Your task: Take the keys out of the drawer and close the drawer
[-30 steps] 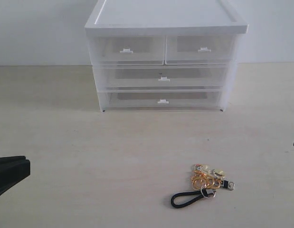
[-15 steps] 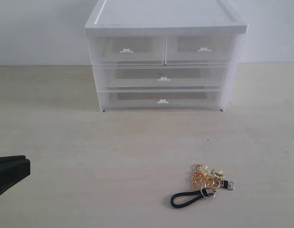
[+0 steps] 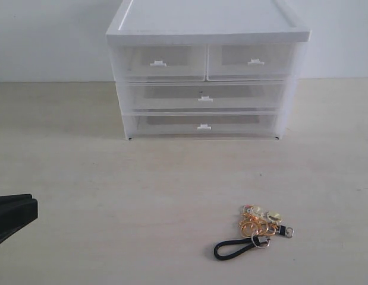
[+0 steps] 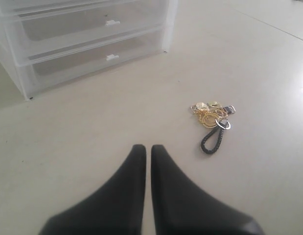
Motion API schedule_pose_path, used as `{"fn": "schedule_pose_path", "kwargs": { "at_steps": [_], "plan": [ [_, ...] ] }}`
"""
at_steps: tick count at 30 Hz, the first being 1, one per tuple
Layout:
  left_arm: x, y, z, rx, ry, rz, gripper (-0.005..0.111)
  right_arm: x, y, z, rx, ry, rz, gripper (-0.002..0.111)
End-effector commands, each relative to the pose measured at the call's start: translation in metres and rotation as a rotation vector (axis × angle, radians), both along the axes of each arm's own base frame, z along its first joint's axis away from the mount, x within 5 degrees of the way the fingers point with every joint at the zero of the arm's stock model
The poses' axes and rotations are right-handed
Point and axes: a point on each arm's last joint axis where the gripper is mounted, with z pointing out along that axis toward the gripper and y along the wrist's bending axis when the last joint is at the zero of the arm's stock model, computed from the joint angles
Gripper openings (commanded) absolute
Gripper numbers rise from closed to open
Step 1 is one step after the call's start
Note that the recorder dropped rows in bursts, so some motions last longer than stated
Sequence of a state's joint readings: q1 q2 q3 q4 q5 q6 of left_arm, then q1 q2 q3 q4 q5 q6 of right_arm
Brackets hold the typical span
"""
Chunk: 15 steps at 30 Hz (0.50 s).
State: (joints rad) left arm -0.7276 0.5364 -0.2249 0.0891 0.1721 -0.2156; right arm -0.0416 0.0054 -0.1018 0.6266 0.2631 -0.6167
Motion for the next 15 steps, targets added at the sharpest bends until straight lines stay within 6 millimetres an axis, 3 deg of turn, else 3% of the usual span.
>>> {"fn": "schedule_pose_path", "kwargs": {
  "at_steps": [1, 15],
  "plan": [
    [-0.0004, 0.0004, 0.0003, -0.009, -0.014, -0.001, 0.004, 0.0052, -0.0031, -0.0298, 0.071, 0.058, -0.039, 0.000],
    [-0.0004, 0.0004, 0.0003, -0.009, -0.014, -0.001, 0.004, 0.0045, -0.0015, -0.0350, 0.031, 0.112, -0.019, 0.000]
  ]
}}
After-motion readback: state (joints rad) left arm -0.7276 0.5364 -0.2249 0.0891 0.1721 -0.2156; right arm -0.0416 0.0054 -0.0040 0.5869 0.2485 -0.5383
